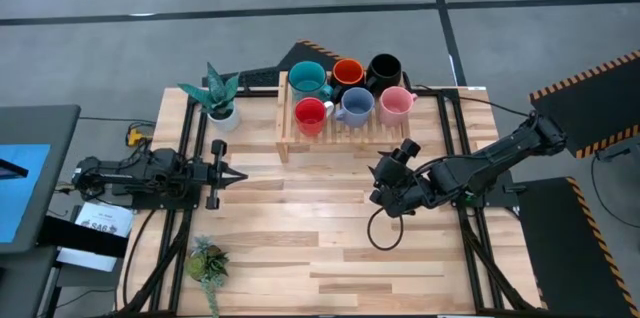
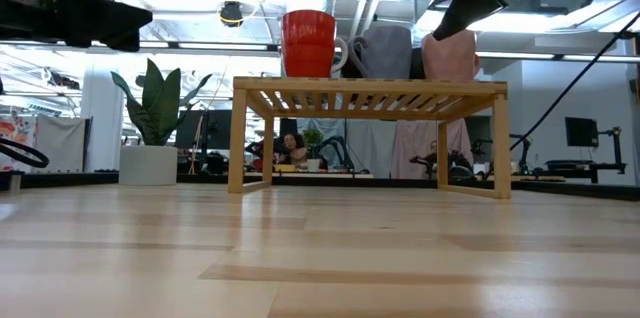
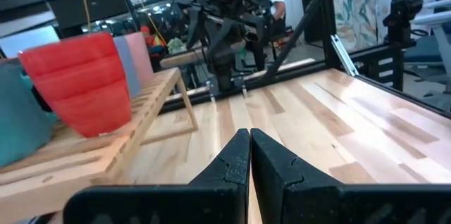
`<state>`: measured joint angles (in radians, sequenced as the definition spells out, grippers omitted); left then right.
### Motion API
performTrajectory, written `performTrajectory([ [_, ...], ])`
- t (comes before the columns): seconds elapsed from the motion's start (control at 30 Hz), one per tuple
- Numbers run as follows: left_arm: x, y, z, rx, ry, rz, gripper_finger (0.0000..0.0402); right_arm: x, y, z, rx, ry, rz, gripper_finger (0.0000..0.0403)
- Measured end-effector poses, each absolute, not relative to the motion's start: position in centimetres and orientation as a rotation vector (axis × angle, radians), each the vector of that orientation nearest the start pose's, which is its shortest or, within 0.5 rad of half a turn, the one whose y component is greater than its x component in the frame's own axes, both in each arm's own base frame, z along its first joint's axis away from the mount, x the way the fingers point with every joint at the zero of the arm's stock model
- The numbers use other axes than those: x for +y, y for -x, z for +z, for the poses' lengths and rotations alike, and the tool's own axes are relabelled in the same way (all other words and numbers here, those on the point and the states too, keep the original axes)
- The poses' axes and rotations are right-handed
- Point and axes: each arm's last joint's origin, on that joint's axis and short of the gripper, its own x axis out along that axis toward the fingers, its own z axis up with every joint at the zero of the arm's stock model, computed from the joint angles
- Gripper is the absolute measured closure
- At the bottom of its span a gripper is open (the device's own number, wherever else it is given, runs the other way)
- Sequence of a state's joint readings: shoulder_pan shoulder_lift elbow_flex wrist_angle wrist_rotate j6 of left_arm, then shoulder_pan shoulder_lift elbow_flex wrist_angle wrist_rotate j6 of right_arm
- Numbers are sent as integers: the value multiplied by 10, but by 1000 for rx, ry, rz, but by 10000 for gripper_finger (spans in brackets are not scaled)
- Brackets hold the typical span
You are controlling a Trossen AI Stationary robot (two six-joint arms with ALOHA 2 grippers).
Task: Place coffee mugs
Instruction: Return to Home Position
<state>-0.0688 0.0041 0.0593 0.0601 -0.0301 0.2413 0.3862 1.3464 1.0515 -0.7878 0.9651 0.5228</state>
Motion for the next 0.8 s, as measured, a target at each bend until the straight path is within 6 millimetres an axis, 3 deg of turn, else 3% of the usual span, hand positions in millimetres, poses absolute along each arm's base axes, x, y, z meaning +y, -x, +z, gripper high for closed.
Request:
performTrajectory([
  [0.3,-6,-97,175,-92,-234,-41,402,76,-237,273,710,218,-678,154],
  [0.57,-6,-96,178,-129,-225,-67,402,74,-203,283,699,150,-716,154],
  [0.8,-6,-96,177,-98,-222,-71,402,58,-165,252,582,17,-708,170],
])
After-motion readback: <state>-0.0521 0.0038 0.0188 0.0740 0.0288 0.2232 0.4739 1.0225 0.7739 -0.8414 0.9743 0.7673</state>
